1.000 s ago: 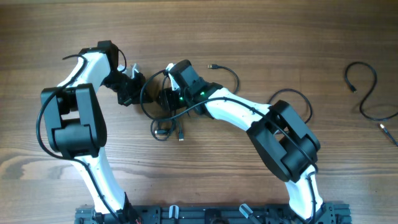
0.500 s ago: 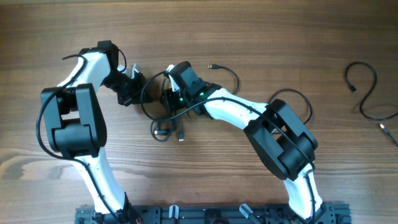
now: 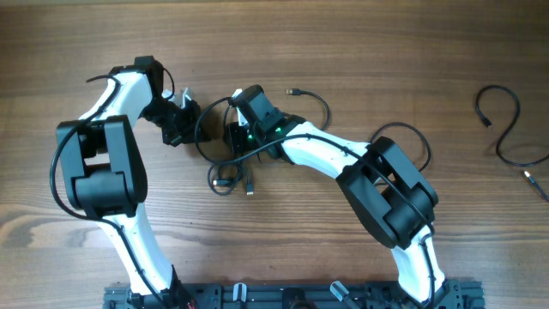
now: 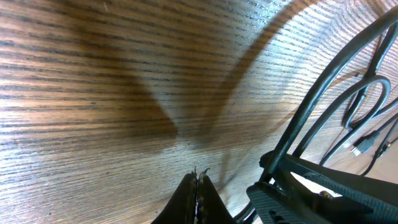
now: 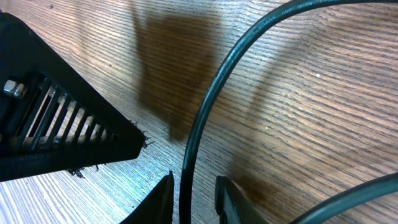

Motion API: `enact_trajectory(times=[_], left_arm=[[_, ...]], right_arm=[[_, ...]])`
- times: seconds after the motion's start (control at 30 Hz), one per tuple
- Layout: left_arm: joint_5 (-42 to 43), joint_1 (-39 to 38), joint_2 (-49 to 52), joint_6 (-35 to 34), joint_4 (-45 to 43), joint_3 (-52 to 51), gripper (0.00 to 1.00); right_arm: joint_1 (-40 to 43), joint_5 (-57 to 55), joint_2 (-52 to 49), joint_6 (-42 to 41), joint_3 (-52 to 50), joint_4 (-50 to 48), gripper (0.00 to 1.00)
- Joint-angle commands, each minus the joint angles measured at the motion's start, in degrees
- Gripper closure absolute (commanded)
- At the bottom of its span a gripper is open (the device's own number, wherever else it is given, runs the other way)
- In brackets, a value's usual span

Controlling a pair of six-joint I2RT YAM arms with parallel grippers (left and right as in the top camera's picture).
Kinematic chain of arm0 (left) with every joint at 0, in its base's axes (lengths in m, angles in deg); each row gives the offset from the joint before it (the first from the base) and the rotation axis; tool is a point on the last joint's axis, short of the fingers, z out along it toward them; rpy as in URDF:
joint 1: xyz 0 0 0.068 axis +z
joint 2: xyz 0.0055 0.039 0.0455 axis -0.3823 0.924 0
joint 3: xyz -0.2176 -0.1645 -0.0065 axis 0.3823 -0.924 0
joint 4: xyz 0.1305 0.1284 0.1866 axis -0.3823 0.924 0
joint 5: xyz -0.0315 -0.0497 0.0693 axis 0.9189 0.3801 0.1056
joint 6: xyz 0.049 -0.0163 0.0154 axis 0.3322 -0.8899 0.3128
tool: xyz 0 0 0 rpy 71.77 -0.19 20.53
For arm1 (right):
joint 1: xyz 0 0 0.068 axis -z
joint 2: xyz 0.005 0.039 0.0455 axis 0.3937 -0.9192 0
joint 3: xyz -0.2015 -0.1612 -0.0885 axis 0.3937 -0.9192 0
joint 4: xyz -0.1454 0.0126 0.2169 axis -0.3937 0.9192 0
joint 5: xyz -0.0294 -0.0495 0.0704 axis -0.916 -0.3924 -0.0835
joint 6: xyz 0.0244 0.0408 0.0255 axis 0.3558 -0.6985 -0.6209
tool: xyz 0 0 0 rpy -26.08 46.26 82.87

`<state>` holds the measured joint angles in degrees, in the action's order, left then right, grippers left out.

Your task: Untangle cables

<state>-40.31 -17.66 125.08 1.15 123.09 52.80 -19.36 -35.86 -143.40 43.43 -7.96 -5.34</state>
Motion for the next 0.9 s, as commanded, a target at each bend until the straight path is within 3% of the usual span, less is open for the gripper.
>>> enact_trajectory(times=[0.0, 0.87], left_arm=[[-0.3, -0.2, 0.4, 0.1, -0.2, -0.1, 0.95], [-0.3, -0.2, 0.4, 0.1, -0.2, -0.1, 0.95]], right_arm=[[0.0, 0.8, -1.4, -0.5, 0.1, 0.2, 0.78], [0.0, 4.4, -1.4, -0.8, 0.1, 2.1, 0.78]])
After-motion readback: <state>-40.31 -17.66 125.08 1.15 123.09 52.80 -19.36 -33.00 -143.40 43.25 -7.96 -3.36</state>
